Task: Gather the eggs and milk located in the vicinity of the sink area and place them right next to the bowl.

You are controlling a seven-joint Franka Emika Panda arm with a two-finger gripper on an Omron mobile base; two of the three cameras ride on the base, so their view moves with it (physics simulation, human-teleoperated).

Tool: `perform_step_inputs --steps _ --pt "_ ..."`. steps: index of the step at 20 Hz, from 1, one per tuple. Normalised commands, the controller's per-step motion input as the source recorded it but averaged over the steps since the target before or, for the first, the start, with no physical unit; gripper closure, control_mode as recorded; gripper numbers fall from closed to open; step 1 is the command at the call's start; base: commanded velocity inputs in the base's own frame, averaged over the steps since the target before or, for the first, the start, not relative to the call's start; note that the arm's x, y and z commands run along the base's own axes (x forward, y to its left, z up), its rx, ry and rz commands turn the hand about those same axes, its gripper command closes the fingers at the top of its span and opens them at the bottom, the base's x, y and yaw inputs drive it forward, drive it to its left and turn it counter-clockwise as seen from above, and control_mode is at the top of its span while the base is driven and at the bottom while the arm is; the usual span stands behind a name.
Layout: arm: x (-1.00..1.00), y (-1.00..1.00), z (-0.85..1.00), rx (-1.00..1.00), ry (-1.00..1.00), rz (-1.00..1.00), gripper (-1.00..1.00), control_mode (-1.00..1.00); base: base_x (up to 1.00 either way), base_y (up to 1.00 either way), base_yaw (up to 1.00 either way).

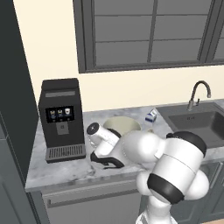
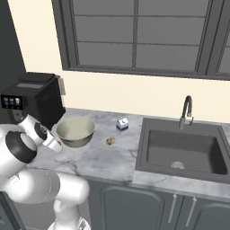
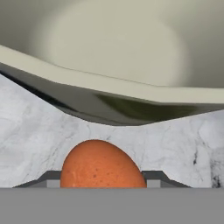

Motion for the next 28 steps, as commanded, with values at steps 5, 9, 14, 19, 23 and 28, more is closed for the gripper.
perform_step_inputs --steps 5,9,14,19,23,28 --pt "0.0 -0.02 0.0 0.0 -0.03 0.0 -1.0 -1.0 0.0 0.0 0.0" --pt "0.0 -0.22 0.0 0.0 -0.05 0.0 -1.0 -1.0 0.0 0.0 0.0" --pt "-0.09 -0.14 0.08 0.0 -0.07 0.0 -1.0 -1.0 0.0 0.0 0.0" --pt "-0.18 0.0 0.36 0.0 -0.07 0.0 -1.0 -1.0 0.0 0.0 0.0" --pt "-0.26 0.0 0.7 0.02 -0.05 0.02 -1.0 -1.0 0.0 0.0 0.0" --pt "-0.43 0.0 0.69 0.0 0.0 0.05 -1.0 -1.0 0.0 0.0 0.0"
